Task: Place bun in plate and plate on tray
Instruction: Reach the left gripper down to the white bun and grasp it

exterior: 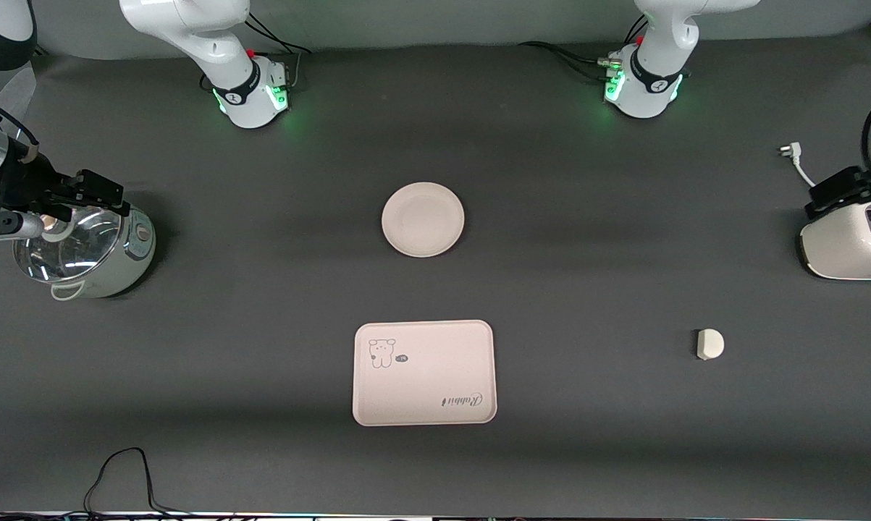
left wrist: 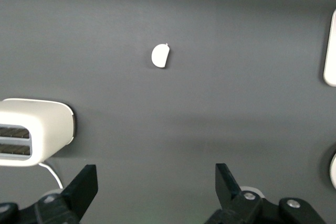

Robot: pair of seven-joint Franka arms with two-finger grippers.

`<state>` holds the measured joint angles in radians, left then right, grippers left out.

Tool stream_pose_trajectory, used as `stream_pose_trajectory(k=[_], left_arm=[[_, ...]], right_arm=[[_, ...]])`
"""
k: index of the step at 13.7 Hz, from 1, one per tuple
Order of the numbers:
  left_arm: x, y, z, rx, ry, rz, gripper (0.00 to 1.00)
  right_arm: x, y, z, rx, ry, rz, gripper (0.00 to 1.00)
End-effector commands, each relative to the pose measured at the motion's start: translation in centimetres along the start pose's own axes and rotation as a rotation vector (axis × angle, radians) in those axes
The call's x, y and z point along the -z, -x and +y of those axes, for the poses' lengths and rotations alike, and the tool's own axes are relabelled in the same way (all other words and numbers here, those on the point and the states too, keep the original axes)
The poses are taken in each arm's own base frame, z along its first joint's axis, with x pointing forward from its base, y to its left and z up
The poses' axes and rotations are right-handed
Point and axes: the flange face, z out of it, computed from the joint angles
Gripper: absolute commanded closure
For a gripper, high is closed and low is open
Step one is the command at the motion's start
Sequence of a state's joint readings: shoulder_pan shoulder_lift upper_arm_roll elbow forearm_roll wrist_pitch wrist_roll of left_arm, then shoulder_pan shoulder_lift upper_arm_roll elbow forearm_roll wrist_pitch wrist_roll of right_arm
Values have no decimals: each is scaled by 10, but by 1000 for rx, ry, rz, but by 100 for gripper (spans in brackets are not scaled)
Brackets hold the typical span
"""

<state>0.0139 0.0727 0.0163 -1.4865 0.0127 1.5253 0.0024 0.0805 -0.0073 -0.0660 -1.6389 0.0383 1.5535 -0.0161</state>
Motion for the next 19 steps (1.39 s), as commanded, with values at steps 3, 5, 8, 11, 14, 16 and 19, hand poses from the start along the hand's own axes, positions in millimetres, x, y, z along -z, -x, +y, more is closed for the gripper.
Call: stream_pose_trajectory(k=[3,5,8,11,14,16,19], left_arm=[[-43,-27,-12,-74,-13,-35,0],[-134,-87,-13,-119,-32,19,0],[-282,-143,-10,-136,-50,58,0],[-375,-155,-7,-180,-61,60,0],[-394,-146,-18,-191,-62,17,5],[-407,-141,-26,-213,-60,9,34],[-425,-132,-35,-205,-47,-26,95]], right_arm=[[-5,5,-7,36,11,5,0],[-4,5,-6,35,11,8,0],[-1,5,4,18,8,12,0],[-1,3,-1,21,2,17,0],[-4,-1,-1,21,-5,12,0],[-5,-1,-1,21,-5,9,0],[-9,-2,-1,22,-4,-3,0]])
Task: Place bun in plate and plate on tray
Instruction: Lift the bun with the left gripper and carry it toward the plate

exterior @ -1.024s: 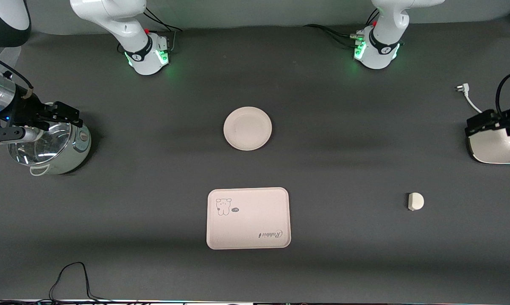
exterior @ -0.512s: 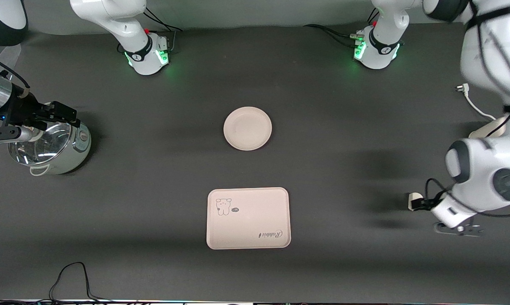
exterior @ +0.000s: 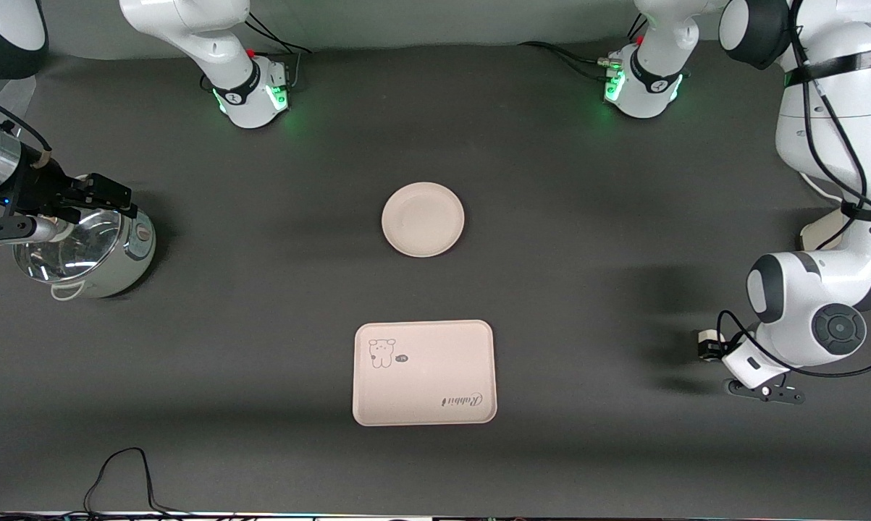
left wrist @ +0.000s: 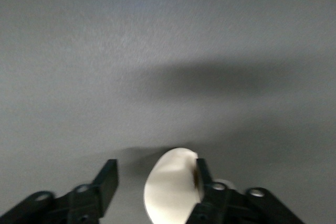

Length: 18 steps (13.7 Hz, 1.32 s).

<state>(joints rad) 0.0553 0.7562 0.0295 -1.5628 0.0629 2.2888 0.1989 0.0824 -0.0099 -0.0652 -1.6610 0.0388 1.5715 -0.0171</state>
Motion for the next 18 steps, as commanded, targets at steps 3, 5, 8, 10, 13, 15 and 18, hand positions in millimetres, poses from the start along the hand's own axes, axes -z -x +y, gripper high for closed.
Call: stream_pose_trajectory(k=[3,5,8,10,13,15,18], left_arm=[[-2,9,-2,-12,13,-31,100],[6,6,6,-5,20,-37,100],[63,2,50,67,47,-87,100],[113,3,135,169,94,-110,100],[170,24,321,366,164,-114,100],[176,52,435,430,212,-91,100],[154,107,571,489,268,-61,100]], right_arm=[[-2,0,0,19,-4,-14,0],[-3,-1,-2,21,-4,-16,0],[-1,1,-3,23,-4,-13,0],[-2,0,-6,27,-10,-14,0],[-4,1,-12,15,-82,-16,0],[-10,-1,-24,32,-80,-27,0],[-26,-9,-29,39,-79,-49,0]])
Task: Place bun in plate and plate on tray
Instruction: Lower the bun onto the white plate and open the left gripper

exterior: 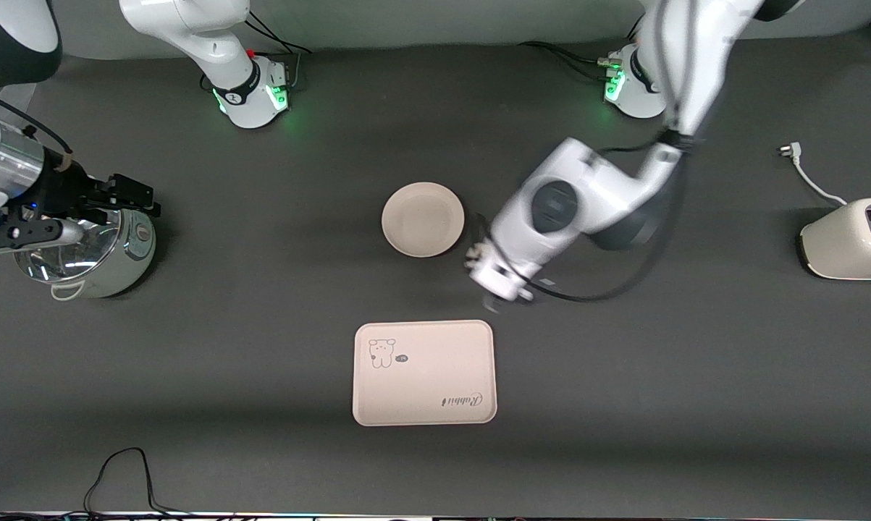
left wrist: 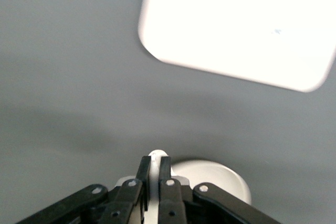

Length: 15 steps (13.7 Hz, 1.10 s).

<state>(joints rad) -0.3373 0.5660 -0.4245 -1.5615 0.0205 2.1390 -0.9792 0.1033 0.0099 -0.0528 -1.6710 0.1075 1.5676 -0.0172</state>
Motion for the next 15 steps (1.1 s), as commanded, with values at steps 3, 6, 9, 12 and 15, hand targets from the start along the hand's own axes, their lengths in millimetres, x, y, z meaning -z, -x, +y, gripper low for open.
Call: stream_pose_trajectory(k=[3,6,9,12,15], left_arm=[[-104,118,70,58,-39,108,100],[-145,146,72,13,-87,112,100],[-157,152,67,-10,-123,116,0],[-141,145,65,-15,-155,122,0],[-123,148,64,-69,-197,126,0]], right_arm=[[-25,-8,-1,3,-16,-35,0],[-50,-7,0,-2,-18,-51,0],[-84,3,-10,-11,-90,-84,0],[-100,7,-23,8,-86,-111,0],[-122,21,-66,-11,-127,-110,0]])
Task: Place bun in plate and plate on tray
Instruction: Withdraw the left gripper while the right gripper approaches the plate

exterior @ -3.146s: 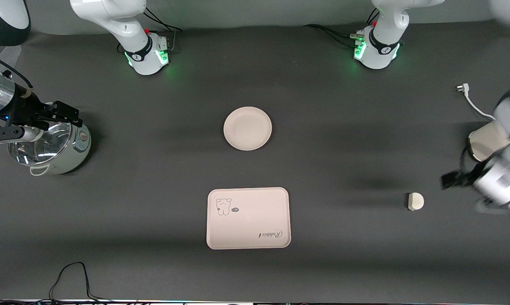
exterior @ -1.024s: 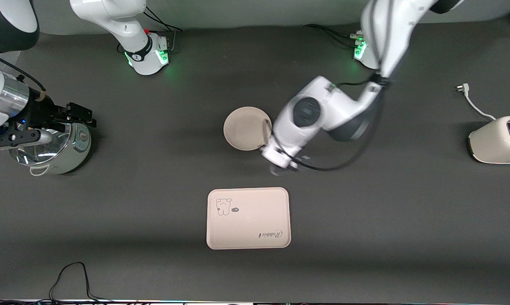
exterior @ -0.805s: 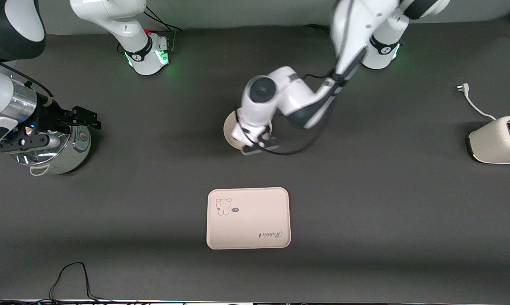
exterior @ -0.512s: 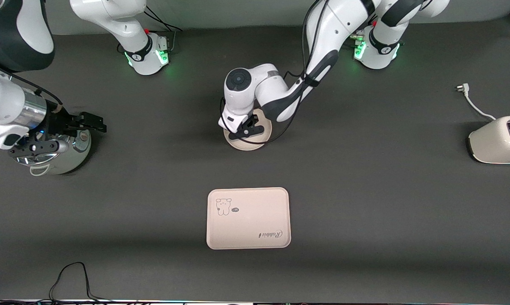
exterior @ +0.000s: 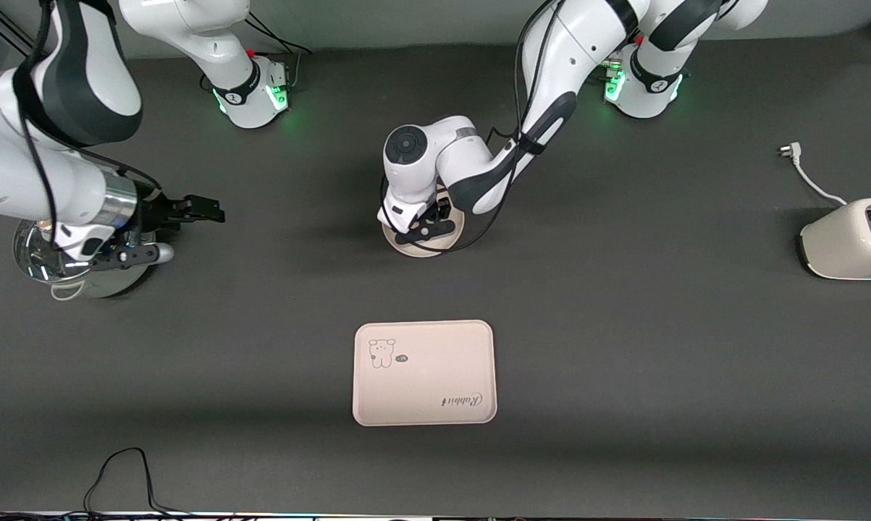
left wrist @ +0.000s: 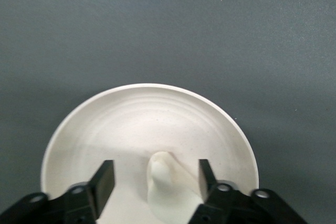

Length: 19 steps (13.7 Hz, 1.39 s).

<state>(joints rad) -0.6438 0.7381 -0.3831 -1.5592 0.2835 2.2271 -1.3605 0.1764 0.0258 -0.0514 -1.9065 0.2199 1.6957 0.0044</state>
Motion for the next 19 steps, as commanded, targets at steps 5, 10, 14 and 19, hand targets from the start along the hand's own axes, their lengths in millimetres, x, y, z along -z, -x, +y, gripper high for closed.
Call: stream_pose_trajectory(k=[5,10,14,19], left_arm=[[150,-72,-63,-134,-87,97,0],[241,-214,-187,-43,-107,130,0],[278,-287,-299,10,-116,82,0],[298,-334,-434,-62,-153,-3,0]], right_arm=[[-98,23,-54,-31,-119,42,0],[-151,23,-71,-118,-236,76,0],[-188,23,-95,-157,-274,111,0],[-250,29,-139,-175,-266,155,0]])
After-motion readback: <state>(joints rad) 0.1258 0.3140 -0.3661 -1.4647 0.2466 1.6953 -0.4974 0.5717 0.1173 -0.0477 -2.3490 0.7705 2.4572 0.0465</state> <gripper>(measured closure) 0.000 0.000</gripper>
